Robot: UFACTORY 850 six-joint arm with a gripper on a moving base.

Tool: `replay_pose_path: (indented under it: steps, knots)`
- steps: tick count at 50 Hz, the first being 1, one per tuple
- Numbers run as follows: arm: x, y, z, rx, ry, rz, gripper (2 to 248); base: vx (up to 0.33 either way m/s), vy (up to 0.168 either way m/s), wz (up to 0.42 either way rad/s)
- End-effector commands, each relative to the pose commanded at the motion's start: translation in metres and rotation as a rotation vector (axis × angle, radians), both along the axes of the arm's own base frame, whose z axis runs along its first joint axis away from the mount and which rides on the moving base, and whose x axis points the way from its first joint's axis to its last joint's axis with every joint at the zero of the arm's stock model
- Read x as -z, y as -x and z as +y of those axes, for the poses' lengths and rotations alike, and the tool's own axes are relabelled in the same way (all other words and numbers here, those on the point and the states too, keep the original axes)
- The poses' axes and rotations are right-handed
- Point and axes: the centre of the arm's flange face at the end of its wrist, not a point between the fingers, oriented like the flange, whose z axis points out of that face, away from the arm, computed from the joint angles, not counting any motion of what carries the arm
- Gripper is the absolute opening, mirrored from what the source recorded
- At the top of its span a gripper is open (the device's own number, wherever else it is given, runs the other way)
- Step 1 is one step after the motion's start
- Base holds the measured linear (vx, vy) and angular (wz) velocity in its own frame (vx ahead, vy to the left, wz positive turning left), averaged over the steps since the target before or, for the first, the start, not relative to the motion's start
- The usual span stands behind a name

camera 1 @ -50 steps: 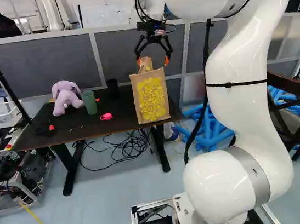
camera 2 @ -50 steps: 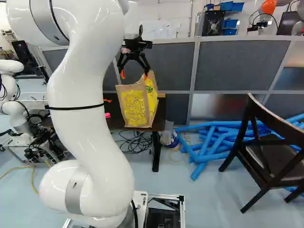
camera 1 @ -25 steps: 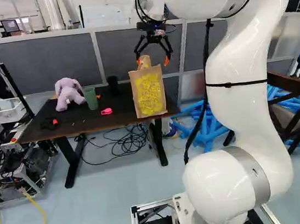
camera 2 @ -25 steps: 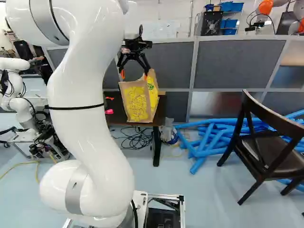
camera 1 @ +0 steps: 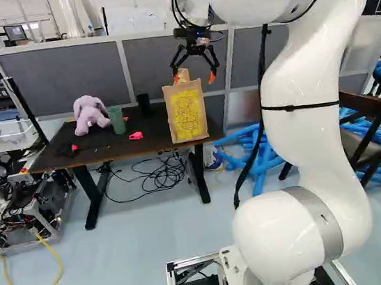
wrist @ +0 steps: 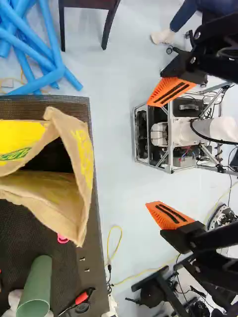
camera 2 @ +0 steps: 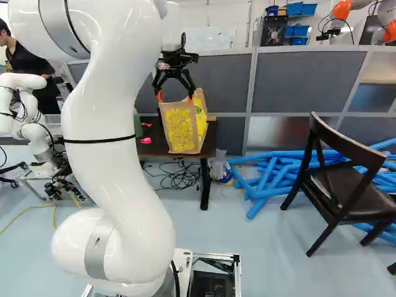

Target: Pick up the bag on the ground and place it on the table

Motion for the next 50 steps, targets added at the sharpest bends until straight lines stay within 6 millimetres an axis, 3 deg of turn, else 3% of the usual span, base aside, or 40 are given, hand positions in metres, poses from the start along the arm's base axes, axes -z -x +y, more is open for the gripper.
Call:
replay_pose_path:
  steps: [50]
  knots:
    - [0.0,0.0,0.0,0.0,0.0,0.0,247,-0.122,-0.003,0.007]
